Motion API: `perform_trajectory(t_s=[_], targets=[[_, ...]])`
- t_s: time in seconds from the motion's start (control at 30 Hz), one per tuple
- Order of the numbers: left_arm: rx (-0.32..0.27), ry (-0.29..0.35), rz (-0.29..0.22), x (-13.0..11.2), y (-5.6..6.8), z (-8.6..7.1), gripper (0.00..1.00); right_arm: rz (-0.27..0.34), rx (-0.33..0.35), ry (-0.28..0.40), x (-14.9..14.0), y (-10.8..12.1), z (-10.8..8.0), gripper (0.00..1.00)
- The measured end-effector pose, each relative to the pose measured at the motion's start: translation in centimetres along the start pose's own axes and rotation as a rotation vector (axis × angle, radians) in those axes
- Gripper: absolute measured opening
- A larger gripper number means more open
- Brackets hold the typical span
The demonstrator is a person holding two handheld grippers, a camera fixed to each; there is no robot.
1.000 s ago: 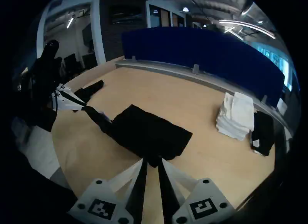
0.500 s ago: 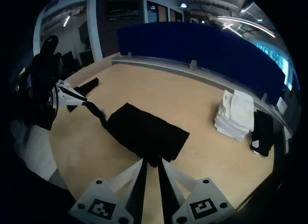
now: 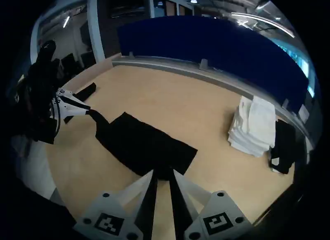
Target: Fold towel
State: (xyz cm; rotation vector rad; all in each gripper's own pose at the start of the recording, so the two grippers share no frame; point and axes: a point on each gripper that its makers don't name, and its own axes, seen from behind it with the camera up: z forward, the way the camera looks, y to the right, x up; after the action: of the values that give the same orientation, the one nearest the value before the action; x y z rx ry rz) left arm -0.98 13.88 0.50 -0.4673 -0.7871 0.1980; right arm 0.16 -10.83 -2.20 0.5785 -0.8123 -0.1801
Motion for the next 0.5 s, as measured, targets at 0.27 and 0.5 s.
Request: perform_trajectory(t_s=[0.27, 0.5], targets=[[0.023, 0.002, 0.005, 0.6, -1.1, 2.2, 0.14, -0.006, -0.015, -0.031, 0.5, 1.5, 2.7, 0.2], [0.029, -0.005, -0.017, 0.9, -1.9, 5.0, 0.14, 0.007, -0.023, -0.079, -0.3, 3.0, 5.6, 0.2]])
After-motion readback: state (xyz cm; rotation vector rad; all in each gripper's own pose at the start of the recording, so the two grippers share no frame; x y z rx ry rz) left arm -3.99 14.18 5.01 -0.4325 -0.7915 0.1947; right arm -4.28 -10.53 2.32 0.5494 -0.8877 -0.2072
